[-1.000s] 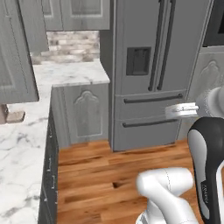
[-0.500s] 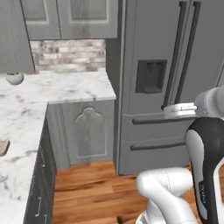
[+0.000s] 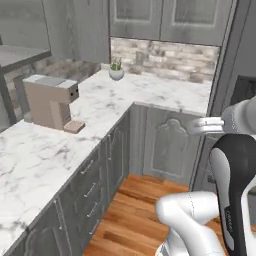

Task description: Open the cabinet directly in front. Then move the beer and the mug to the dining counter with the jar on it.

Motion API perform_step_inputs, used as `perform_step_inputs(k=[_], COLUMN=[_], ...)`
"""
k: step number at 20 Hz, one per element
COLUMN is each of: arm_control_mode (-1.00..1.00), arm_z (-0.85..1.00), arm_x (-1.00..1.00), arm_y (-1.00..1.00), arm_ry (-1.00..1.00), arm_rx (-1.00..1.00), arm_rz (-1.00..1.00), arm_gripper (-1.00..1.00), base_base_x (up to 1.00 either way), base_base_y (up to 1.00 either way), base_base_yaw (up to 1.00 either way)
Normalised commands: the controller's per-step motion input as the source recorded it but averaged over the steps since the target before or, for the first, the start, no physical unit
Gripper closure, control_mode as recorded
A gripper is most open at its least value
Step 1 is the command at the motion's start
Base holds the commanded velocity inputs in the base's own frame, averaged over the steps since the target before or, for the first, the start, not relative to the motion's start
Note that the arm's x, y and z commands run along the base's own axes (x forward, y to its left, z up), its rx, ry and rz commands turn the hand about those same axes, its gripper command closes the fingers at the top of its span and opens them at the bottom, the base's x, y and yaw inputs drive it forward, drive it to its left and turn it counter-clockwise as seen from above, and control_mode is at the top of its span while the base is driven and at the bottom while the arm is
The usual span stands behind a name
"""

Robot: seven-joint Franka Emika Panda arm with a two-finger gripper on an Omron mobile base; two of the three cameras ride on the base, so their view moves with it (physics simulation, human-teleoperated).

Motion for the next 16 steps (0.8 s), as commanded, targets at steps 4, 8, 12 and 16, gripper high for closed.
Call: perform_step_inputs(k=[4,8,12,16], arm_control_mode=[1.0,1.0,1.0,1.0], arm_z=[0.0,0.0,0.0,0.0], arm_x=[0.0,0.0,0.0,0.0], arm_y=[0.0,0.0,0.0,0.0], arm_ry=[0.0,0.0,0.0,0.0], arm_rx=[0.0,0.0,0.0,0.0], arm_rz=[0.0,0.0,0.0,0.0], arm_gripper=[-1.0,-1.0,-1.0,-1.0], base_base_x=[-0.16,-0.07,0.0,0.14], base_base_y=[0.0,0.0,-0.15,-0.95], base_base_yaw=[0.99,0.99,0.81,0.41])
